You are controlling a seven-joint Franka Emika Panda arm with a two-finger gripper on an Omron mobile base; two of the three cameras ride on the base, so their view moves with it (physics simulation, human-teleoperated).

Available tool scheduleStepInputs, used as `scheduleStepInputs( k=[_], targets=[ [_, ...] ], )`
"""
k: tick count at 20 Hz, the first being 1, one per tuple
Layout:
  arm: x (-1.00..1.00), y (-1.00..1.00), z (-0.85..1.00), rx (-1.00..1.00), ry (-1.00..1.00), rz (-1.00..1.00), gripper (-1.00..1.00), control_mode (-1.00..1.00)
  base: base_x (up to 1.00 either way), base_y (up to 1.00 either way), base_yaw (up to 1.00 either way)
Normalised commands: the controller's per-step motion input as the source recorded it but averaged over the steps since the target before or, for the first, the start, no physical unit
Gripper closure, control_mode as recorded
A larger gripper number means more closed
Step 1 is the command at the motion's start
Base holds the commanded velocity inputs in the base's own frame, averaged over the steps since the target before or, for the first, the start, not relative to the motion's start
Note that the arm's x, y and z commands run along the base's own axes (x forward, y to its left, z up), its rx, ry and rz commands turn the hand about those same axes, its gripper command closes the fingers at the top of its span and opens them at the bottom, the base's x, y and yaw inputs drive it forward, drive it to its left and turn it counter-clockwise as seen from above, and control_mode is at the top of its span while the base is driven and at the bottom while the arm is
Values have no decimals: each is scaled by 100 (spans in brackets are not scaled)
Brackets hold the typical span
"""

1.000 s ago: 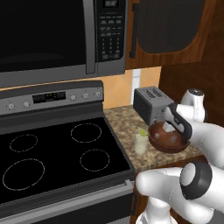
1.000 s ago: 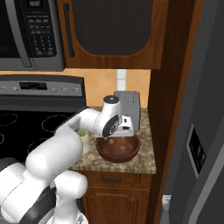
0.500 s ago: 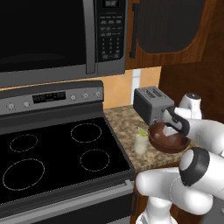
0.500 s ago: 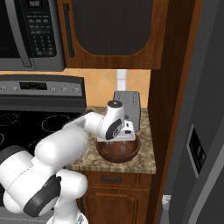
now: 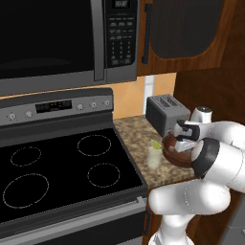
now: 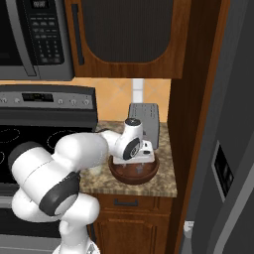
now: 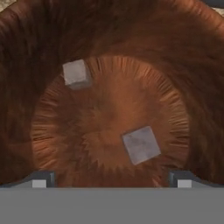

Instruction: Grab a lemon wedge from the fridge and one ice cube from the ice bowl, and put them in the glass of lemonade.

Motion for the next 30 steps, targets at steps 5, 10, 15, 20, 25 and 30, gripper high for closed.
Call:
scheduleStepInputs(
  k=[5, 10, 15, 20, 25, 30],
  targets=[
    [34, -26, -25, 1, 4, 3, -100, -100, 0, 0, 0],
    [8, -1, -38, 0, 3, 4, -100, -100, 0, 0, 0],
    [0, 0, -29, 0, 2, 9, -100, -100, 0, 0, 0],
    [-17, 0, -4, 0, 1, 5, -100, -100, 0, 0, 0],
    [-51, -4, 0, 0, 0, 0, -100, -100, 0, 0, 0],
    [-17, 9, -7, 0, -1, 0, -100, -100, 0, 0, 0]
  ],
)
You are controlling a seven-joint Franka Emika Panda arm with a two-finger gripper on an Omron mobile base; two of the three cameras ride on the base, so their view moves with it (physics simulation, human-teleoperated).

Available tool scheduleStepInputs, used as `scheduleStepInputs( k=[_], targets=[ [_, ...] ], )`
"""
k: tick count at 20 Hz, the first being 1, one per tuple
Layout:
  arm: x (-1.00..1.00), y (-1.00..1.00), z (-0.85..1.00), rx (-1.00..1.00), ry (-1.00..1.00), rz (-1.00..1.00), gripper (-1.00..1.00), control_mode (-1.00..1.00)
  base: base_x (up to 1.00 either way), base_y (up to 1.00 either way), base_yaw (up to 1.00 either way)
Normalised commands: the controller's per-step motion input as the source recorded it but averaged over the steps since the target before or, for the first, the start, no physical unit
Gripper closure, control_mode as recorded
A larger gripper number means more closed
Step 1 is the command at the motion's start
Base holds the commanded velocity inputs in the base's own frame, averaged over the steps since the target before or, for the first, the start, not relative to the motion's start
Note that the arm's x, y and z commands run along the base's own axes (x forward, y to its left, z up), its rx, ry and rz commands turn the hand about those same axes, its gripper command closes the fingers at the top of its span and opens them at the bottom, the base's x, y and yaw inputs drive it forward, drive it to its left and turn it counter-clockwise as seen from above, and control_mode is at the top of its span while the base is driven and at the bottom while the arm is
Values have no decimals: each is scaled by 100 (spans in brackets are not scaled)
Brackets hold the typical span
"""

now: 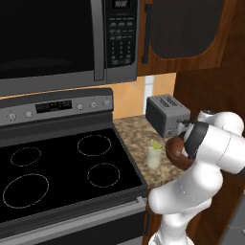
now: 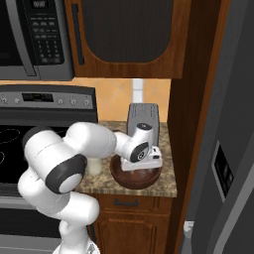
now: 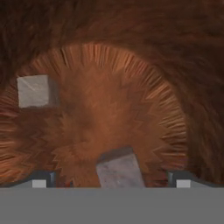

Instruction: Grab a lemon wedge from the fridge and one ice cube from the ice bowl, and put them in the glass of lemonade.

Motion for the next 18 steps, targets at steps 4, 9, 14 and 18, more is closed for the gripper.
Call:
scheduleStepInputs(
  k=[4, 9, 14, 18],
  targets=[
    [-2, 33, -7, 0, -2, 0, -100, -100, 0, 0, 0],
    [-11, 15, -3, 0, 0, 0, -100, -100, 0, 0, 0],
    [-23, 2, 1, 0, 0, 0, -100, -100, 0, 0, 0],
    [-1, 12, 0, 0, 0, 0, -100, -100, 0, 0, 0]
  ],
)
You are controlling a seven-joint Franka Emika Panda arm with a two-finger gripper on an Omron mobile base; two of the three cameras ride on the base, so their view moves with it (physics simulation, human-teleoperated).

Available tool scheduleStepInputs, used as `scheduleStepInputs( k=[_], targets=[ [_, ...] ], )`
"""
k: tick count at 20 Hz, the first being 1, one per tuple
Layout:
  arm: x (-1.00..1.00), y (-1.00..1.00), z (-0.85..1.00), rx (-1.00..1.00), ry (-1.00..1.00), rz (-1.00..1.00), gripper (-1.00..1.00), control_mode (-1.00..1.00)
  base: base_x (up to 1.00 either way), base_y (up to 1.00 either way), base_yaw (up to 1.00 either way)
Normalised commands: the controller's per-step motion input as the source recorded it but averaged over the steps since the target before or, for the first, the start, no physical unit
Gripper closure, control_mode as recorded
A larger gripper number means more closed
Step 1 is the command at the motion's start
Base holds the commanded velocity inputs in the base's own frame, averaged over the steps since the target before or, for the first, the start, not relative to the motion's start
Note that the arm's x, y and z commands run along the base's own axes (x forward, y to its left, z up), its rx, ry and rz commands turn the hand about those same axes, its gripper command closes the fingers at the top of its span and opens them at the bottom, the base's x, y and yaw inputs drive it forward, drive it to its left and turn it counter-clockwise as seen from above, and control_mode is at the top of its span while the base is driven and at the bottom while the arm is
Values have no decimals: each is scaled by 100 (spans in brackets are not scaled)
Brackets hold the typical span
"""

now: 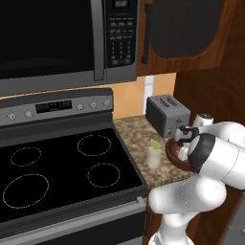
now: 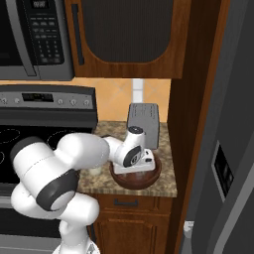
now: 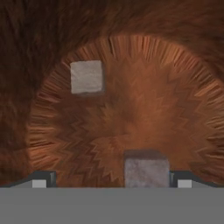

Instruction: Grab a lemon wedge from the fridge and one ice cube from the ice bowl, and put them in the glass of lemonade.

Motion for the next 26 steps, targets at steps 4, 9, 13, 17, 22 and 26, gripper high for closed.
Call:
scheduleStepInputs(
  k=[4, 9, 13, 17, 22, 26],
  targets=[
    [-1, 3, -4, 0, 0, 0, -100, -100, 0, 0, 0],
    [-4, 0, -7, 0, 0, 0, -100, -100, 0, 0, 0],
    [-2, 0, 0, 0, 0, 0, -100, -100, 0, 0, 0],
    [-4, 0, -1, 1, 0, 0, -100, -100, 0, 0, 0],
    [-19, 0, 0, 2, -2, 0, -100, -100, 0, 0, 0],
    [-4, 0, 0, 2, -1, 0, -100, -100, 0, 0, 0]
  ],
)
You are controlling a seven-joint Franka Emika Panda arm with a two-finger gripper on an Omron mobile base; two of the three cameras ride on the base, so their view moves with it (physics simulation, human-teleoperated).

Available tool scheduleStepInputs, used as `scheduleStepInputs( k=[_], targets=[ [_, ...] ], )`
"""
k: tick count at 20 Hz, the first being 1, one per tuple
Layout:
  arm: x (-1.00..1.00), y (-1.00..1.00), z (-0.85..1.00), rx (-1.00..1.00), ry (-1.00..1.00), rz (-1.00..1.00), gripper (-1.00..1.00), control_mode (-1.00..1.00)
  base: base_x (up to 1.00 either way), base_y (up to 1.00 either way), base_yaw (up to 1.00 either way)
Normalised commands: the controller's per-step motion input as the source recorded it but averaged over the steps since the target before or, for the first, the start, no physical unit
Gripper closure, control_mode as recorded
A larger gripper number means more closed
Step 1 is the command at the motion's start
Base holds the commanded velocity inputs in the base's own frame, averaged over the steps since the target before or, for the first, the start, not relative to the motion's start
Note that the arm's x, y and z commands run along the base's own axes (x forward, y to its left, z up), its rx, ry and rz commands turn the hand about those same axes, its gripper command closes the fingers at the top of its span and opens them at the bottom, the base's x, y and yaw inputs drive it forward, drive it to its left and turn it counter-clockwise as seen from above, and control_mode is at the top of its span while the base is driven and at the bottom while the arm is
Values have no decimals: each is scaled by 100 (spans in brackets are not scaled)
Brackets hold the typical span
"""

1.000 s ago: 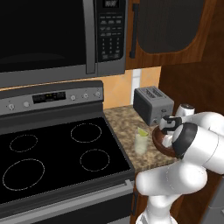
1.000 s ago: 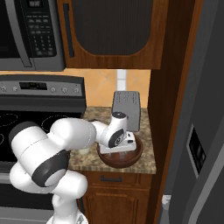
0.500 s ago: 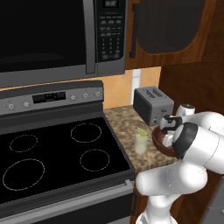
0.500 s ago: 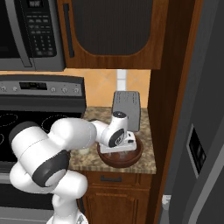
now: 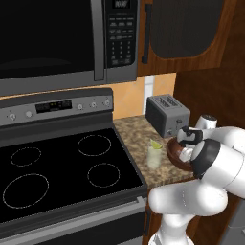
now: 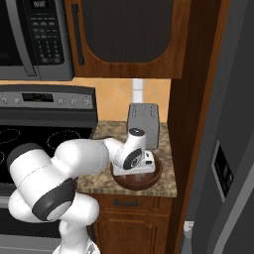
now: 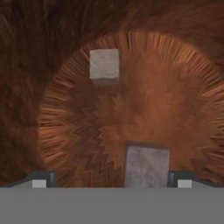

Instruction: Grab a lemon wedge from the fridge and one ice cube from the ice bowl, and put them in the glass of lemonade.

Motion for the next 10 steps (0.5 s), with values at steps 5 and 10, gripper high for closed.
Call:
scheduleStepInputs(
  k=[5, 10],
  targets=[
    [-8, 0, -3, 3, -6, 0, -100, -100, 0, 0, 0],
    [0, 0, -3, 0, -1, 0, -100, -100, 0, 0, 0]
  ],
)
